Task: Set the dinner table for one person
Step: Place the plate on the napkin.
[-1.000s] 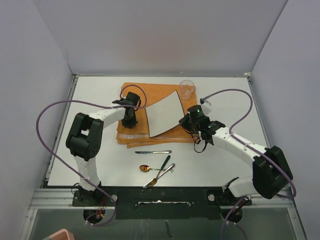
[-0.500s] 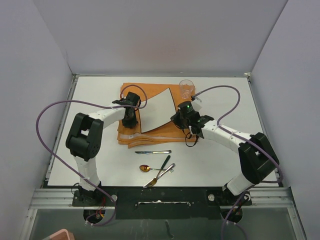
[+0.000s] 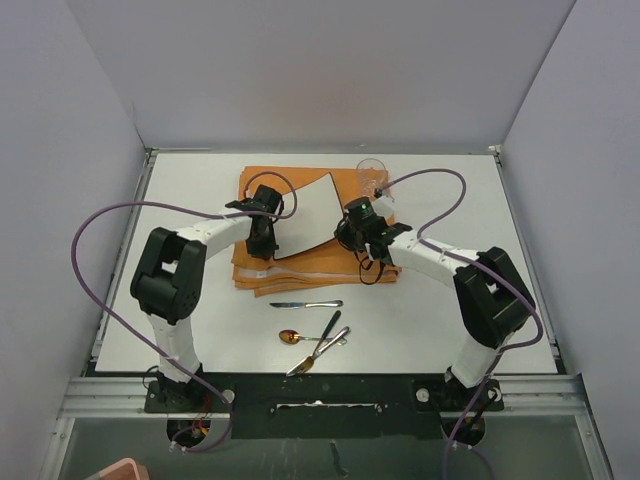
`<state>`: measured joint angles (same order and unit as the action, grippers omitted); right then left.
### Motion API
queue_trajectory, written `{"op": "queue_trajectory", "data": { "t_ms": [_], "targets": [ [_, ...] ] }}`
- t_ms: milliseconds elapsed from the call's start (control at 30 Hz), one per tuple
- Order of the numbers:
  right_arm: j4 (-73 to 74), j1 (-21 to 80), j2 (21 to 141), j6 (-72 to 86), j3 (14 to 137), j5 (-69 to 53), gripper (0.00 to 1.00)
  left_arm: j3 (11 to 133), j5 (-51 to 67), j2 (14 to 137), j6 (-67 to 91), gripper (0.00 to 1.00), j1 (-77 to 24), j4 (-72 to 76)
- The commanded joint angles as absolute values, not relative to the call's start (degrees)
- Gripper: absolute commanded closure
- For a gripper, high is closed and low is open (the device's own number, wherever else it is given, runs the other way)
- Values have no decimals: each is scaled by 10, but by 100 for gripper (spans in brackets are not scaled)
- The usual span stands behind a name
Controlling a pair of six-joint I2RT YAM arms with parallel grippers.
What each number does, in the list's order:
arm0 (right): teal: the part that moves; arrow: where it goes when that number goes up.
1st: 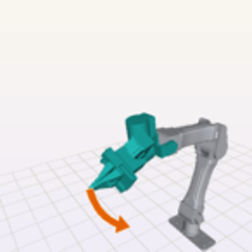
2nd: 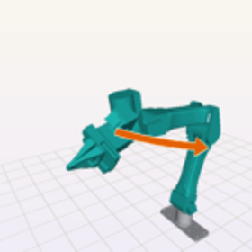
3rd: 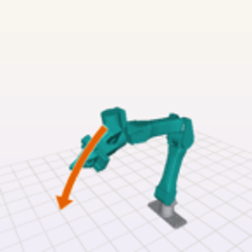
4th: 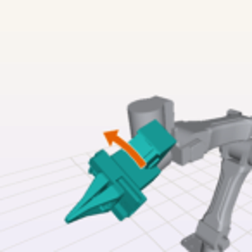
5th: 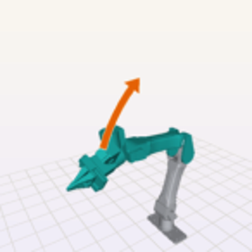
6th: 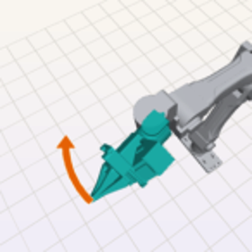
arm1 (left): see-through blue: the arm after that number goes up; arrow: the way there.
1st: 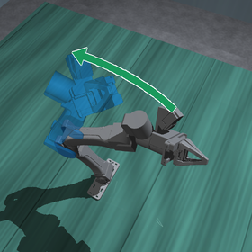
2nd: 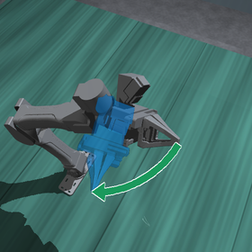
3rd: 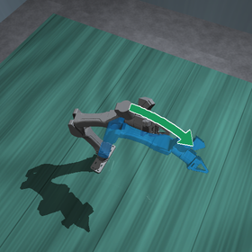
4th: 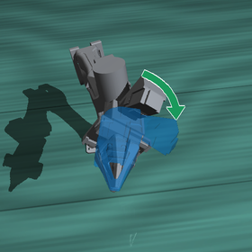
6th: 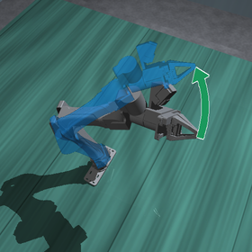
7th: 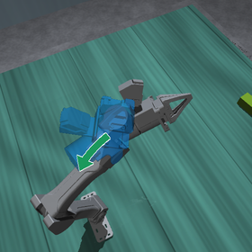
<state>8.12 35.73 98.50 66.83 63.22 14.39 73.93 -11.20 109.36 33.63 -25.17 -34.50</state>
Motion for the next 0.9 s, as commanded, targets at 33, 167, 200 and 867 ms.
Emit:
{"op": "queue_trajectory", "data": {
  "t_ms": [33,167,200,867],
  "targets": [
    [193,380,1009,725,637,211,100,734,-86,1036,333,92,-260,-360],
    [286,391,1026,795,660,257,100,734,-87,1022,329,92,-257,-365],
    [309,392,1034,805,671,257,100,735,-88,1018,328,92,-256,-366],
    [258,354,922,455,675,320,100,753,-124,855,289,91,-245,-419]
  ]
}}
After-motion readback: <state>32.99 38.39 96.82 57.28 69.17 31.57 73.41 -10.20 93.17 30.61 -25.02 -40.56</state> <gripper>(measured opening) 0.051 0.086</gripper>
